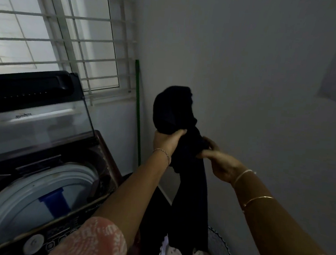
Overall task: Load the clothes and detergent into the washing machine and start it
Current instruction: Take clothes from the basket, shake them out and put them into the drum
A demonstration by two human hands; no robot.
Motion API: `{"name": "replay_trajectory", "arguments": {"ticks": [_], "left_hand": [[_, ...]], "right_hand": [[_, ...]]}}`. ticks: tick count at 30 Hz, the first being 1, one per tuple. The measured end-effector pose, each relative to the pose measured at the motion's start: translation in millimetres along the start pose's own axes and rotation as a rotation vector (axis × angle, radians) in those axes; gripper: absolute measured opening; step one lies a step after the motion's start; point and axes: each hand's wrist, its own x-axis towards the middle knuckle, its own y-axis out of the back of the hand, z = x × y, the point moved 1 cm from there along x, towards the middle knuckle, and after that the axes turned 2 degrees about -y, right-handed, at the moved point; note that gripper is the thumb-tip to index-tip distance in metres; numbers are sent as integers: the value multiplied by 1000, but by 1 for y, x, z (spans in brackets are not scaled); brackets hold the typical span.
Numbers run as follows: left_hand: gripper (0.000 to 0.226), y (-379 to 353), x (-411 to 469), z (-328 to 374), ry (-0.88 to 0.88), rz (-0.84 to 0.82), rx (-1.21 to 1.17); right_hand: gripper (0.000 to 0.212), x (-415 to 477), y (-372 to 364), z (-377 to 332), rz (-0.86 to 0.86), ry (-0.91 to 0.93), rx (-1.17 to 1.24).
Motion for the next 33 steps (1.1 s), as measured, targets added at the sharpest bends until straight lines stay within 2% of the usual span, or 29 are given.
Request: {"name": "replay_trajectory", "arguments": {"ticks": [2,5,9,13,16,18,21,23,24,27,29,32,33], "left_hand": [[58,1,0,11,70,-5,-96],[72,4,0,22,190,-49,-180],[71,12,0,29,251,-47,-241],[63,15,1,29,279,-50,-265],[80,20,17,18,302,-28,-244],[84,26,27,12,303,-13,-233],[87,39,14,23,307,15,-188],[68,47,4,32,262,50,-139],[57,51,4,31,231,74,-118],[53,60,6,26,135,117,-5],[61,65,8,24,63,143,91],[86,68,7,19,-4,124,283],[87,68,5,17,-20,114,342]], "right_hand": [[99,-2,-6,9,16,-10,-11],[90,-5,-16,20,24,-39,40],[105,-12,-24,26,-51,-72,-164],[83,-11,-31,40,40,-157,-292],[63,-8,-30,53,114,-192,-375],[52,-4,-20,64,169,-231,-452],[52,17,12,91,261,-250,-640],[55,17,23,97,289,-273,-727],[56,12,23,93,307,-276,-660],[50,-6,19,80,319,-326,-373],[47,-10,20,75,358,-307,-283],[36,-11,22,62,427,-240,-199],[35,-7,25,60,440,-220,-165]]}}
